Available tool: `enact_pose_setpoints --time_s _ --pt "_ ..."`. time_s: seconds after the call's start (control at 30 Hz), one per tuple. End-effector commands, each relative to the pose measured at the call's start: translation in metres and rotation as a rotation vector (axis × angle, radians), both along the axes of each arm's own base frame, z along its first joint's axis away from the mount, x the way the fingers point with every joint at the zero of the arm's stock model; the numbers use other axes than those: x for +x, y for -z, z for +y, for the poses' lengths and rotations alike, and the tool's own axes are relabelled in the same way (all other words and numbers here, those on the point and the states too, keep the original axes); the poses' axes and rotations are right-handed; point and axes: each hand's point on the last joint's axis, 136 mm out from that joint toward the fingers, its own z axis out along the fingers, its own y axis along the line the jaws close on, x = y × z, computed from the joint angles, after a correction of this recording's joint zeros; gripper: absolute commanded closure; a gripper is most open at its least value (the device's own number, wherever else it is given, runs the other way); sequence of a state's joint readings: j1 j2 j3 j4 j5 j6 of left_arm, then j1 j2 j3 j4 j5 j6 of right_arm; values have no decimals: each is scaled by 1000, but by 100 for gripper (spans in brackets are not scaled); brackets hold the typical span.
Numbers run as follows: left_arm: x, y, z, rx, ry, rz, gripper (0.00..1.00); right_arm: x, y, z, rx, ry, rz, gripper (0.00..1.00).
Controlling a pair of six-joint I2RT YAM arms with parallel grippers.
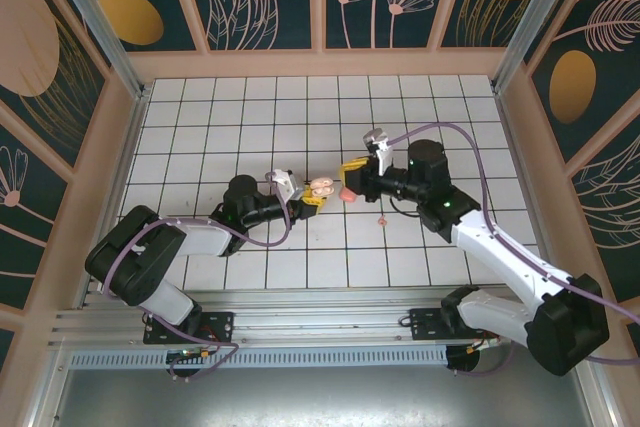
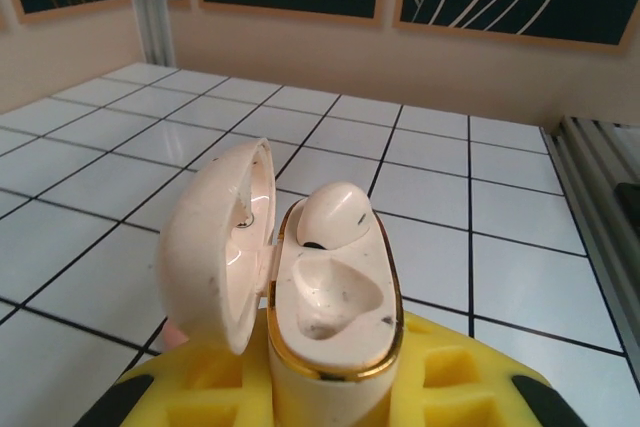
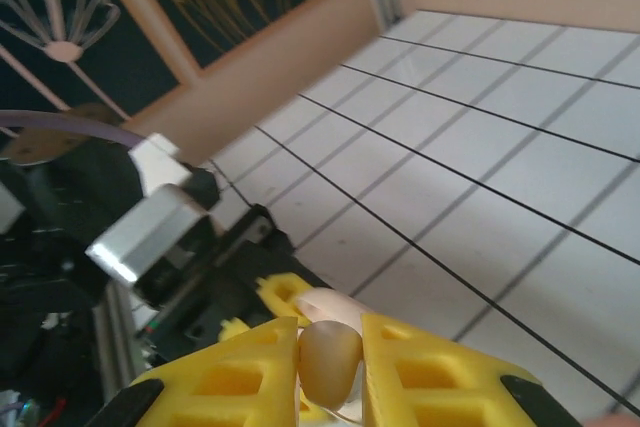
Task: Insert the wireless bluetooth earbuds into the charging case
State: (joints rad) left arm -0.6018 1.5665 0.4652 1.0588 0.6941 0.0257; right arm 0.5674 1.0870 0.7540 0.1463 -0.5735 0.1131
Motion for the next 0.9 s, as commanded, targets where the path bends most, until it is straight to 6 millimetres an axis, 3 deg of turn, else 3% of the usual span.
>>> enact_pose_setpoints --time_s 0.0,0.23,0.87 --pt "-12 -21 -3 -62 63 -118 82 -19 -15 16 71 -99 -39 80" --pt "-13 -22 -4 -44 65 -156 82 -31 2 39 3 -165 -22 80" --pt "-5 -30 -11 -83 67 -63 82 -20 8 47 -43 -112 -55 80"
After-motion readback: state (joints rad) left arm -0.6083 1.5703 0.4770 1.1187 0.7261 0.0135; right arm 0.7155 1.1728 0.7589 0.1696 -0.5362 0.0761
